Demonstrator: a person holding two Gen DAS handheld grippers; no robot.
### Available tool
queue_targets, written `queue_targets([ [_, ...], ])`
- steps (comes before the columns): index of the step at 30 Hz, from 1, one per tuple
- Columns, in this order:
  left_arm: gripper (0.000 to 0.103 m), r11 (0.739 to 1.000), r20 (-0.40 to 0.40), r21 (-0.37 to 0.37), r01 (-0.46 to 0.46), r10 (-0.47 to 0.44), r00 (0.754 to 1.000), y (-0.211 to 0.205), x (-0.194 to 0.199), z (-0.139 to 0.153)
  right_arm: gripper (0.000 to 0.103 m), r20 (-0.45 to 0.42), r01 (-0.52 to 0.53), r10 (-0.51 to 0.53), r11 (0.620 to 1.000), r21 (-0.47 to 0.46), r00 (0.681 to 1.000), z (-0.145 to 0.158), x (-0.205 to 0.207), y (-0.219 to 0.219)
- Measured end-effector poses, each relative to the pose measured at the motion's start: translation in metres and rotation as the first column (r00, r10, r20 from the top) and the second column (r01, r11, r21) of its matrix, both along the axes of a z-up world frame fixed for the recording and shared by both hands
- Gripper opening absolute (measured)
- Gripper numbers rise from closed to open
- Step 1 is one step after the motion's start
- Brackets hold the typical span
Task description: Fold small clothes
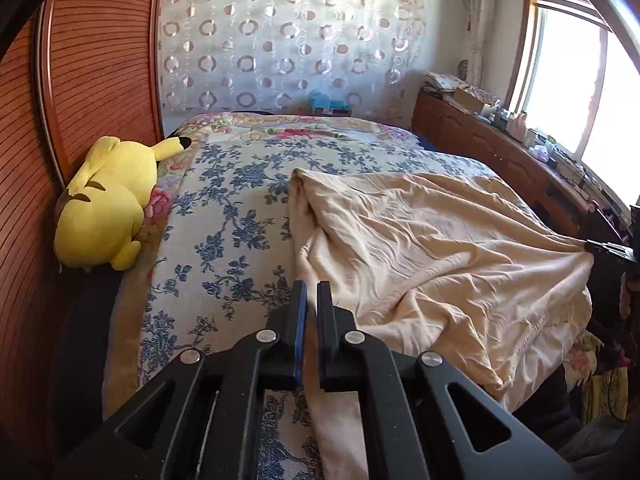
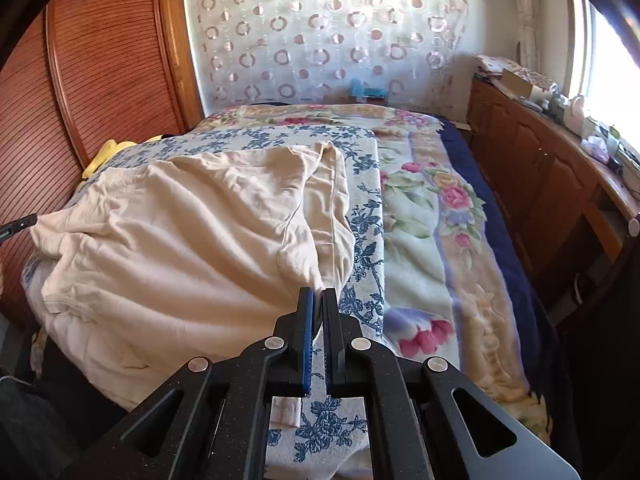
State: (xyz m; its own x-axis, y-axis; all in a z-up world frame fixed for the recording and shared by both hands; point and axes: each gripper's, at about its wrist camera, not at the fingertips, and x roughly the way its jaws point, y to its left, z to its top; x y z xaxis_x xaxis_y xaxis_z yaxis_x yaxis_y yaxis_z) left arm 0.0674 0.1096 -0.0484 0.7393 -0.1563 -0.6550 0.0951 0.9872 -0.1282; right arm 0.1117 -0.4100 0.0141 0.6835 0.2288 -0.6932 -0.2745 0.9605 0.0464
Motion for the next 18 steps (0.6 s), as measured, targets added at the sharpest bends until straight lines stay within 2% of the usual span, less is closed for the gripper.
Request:
queue_targets([
  [1,0.011,1.000,0.001,0.001,0.009,-0.009,1.000,-0.002,-0.002,0.000,0.012,0.002,0.000,0.000,1.000,0.005,1.000,0.000,-0.001,0.002],
  [2,0.025,1.000,0.005,0.004,0.014,-0.014,1.000,-0.005,-0.005,0.001,0.017,0.008,0.002,-0.002,1.000,0.004,1.000,0.001,-0.002,0.004],
  [3,0.033,1.000,0.012,0.004,0.020,-0.020,1.000,-0.007,-0.007,0.002,0.019,0.022,0.004,-0.004,1.000,-0.001,1.000,0.004,-0.006,0.008],
  [4,0.047,1.000,0.023,0.000,0.029,-0.029,0.999,-0.011,-0.011,0.003,0.021,0.039,-0.001,0.001,1.000,-0.004,0.999,0.005,-0.011,0.012],
  [7,0.055,0.997,0.029,-0.013,0.074,-0.073,0.997,-0.028,-0.022,0.004,0.031,0.084,-0.040,0.039,0.999,0.006,0.996,0.009,-0.029,0.028],
  [11,0.055,0.989,0.013,-0.031,0.146,-0.145,0.989,-0.067,-0.034,-0.005,0.032,0.063,-0.176,0.172,0.983,0.060,0.983,0.006,-0.054,0.065],
  [14,0.055,0.968,-0.022,-0.055,0.244,-0.245,0.969,-0.101,-0.038,-0.019,0.032,0.018,-0.280,0.280,0.956,0.084,0.960,-0.003,-0.064,0.097],
  [18,0.049,0.944,-0.071,-0.047,0.327,-0.329,0.942,-0.135,-0.038,-0.037,0.032,-0.024,-0.351,0.352,0.936,0.035,0.936,-0.020,-0.070,0.124],
])
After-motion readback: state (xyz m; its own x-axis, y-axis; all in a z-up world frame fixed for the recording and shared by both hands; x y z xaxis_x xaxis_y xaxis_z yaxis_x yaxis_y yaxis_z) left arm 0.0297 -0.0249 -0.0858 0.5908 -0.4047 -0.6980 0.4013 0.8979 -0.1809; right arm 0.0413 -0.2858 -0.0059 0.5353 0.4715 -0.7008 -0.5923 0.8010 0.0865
